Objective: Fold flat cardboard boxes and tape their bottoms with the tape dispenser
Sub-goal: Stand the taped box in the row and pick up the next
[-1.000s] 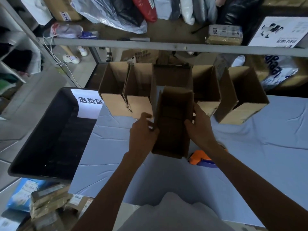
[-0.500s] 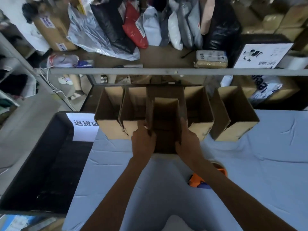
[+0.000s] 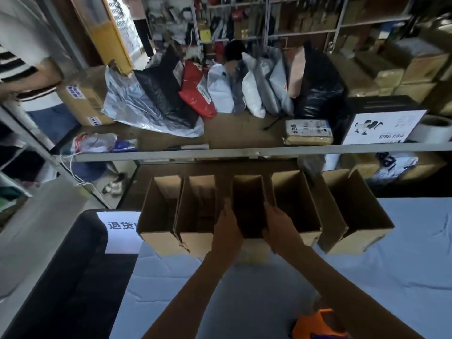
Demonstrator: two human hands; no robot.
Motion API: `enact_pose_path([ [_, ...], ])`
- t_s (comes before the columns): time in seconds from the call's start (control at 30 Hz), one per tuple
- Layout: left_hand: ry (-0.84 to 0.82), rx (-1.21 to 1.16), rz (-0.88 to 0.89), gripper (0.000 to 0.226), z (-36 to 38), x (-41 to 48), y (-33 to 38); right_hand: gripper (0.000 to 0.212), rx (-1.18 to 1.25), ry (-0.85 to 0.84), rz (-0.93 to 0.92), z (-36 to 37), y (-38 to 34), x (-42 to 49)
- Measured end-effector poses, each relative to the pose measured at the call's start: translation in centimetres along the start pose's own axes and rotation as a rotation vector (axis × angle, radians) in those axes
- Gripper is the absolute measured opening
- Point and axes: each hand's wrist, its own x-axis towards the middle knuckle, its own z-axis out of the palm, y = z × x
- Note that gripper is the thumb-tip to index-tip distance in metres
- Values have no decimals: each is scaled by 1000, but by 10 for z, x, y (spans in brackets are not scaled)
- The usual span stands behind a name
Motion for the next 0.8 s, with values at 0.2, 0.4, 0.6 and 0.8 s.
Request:
enact_pose_path([
  [0.2,-3,74,22,60,9,8,-12,47,2,13,15,8,7,2],
  [0.4,-12,111,42,58,8,13,-9,43,-173,25,-8,11,2,6],
  [0.6,-63,180,22,64,3,14,-9,38,-190,6,16,11,-2,9],
  [0.8,-79,180,35,62,-3,13,-3,27,-178,10,20,7,1,7],
])
